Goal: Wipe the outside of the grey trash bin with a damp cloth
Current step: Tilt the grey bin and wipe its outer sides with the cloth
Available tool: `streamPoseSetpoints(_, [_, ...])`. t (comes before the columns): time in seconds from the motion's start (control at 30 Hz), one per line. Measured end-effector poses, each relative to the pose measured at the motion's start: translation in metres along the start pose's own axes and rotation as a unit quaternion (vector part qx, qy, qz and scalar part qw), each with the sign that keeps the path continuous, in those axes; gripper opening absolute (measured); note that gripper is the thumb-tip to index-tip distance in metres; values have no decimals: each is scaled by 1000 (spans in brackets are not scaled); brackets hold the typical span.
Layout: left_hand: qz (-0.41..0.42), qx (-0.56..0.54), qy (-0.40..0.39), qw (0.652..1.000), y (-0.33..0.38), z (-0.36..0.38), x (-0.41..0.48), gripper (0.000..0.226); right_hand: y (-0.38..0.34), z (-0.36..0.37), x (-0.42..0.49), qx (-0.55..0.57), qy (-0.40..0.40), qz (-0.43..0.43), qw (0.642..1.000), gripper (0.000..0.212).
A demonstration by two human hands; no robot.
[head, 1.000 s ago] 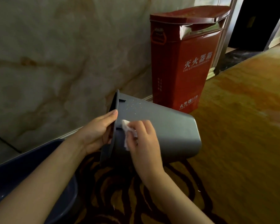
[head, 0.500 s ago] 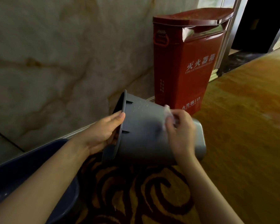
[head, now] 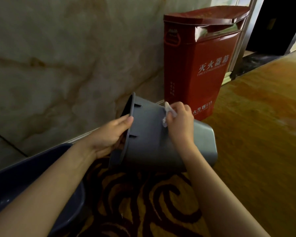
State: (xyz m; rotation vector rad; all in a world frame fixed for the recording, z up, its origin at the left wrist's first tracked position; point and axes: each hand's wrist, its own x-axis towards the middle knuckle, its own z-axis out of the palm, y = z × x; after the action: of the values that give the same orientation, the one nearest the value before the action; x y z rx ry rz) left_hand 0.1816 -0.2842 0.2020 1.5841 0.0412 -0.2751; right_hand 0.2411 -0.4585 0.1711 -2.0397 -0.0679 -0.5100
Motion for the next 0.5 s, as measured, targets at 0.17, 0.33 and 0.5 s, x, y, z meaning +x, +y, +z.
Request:
streamPoseSetpoints(0.17, [-17, -6, -2, 1000, -4, -12, -2, 39, 61, -33, -7, -55, 39, 126, 990, 17])
streamPoseSetpoints(0.33, [-31, -45, -56, 997, 0, -19, 0, 38, 90, -51, -35, -90, 85, 114, 986, 16])
streamPoseSetpoints(0.5, [-63, -23, -23, 997, 25, -9, 22, 65, 93, -52, -54, -85, 103, 77, 988, 14])
